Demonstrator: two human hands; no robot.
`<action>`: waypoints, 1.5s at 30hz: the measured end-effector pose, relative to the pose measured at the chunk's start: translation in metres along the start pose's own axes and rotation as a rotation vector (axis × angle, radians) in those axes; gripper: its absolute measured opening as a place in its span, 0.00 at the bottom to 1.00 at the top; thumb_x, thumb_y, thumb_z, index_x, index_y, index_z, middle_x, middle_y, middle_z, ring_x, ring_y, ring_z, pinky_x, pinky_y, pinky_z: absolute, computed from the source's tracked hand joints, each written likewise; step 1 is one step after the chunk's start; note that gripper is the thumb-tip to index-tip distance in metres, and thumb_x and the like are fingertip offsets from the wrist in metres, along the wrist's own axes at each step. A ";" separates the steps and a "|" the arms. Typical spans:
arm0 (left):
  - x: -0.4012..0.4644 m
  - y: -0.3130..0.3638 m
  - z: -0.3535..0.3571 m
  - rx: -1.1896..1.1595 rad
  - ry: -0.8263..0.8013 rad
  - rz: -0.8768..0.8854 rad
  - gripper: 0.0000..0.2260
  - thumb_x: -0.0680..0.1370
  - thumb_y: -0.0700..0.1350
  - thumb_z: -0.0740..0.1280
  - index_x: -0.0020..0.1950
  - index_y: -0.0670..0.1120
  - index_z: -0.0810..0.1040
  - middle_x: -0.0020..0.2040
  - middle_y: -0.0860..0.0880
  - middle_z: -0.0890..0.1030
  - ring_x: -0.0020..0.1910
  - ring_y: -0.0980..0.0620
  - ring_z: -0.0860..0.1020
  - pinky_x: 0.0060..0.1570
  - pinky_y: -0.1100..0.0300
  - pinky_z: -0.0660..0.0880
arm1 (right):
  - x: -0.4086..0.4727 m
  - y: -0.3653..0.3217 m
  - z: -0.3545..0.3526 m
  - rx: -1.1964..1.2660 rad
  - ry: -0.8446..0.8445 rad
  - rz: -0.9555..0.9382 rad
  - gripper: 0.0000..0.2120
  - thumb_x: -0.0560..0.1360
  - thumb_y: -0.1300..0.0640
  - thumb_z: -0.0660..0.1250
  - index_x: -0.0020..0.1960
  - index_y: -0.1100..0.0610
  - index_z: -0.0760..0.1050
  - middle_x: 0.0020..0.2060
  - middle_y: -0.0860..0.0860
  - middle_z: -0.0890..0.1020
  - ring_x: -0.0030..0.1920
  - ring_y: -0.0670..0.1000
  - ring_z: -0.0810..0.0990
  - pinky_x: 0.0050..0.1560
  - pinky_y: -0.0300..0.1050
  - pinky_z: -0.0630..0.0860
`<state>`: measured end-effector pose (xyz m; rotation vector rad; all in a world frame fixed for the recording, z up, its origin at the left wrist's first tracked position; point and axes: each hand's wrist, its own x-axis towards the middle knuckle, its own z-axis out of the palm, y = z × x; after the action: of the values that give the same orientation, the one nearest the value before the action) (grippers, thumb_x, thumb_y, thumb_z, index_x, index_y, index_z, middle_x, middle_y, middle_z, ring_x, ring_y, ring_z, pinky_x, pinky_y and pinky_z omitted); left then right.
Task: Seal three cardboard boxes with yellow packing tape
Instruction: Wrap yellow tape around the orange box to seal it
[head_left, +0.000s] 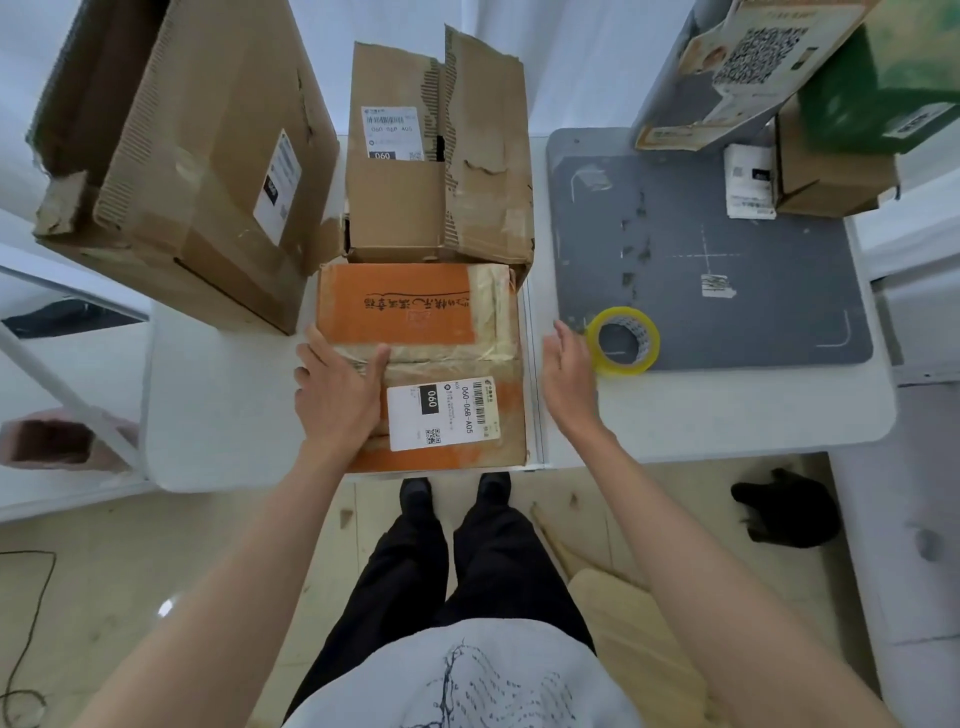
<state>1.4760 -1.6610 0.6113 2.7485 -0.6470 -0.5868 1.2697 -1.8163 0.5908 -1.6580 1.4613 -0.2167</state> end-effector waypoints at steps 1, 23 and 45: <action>0.001 0.000 0.000 0.003 -0.003 -0.003 0.43 0.79 0.70 0.57 0.80 0.42 0.48 0.72 0.38 0.64 0.64 0.33 0.71 0.57 0.37 0.73 | 0.004 0.011 -0.011 -0.076 0.129 0.020 0.20 0.85 0.53 0.57 0.75 0.57 0.66 0.73 0.54 0.67 0.70 0.55 0.70 0.61 0.46 0.69; -0.023 0.097 -0.042 -0.420 -0.284 0.494 0.18 0.85 0.49 0.62 0.74 0.47 0.74 0.69 0.50 0.75 0.60 0.61 0.75 0.64 0.64 0.73 | -0.058 0.030 -0.043 0.041 0.242 -0.352 0.10 0.79 0.70 0.65 0.58 0.61 0.75 0.53 0.49 0.75 0.52 0.46 0.74 0.52 0.38 0.74; -0.009 0.135 -0.072 -0.440 -0.687 0.270 0.04 0.79 0.40 0.72 0.52 0.40 0.82 0.47 0.44 0.83 0.47 0.49 0.82 0.53 0.55 0.83 | -0.102 -0.002 -0.048 0.116 0.111 -0.522 0.13 0.77 0.63 0.73 0.60 0.58 0.76 0.57 0.48 0.74 0.53 0.41 0.76 0.53 0.34 0.77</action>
<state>1.4503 -1.7631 0.7226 1.9822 -0.8772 -1.4246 1.2112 -1.7516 0.6621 -1.9274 1.0431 -0.6777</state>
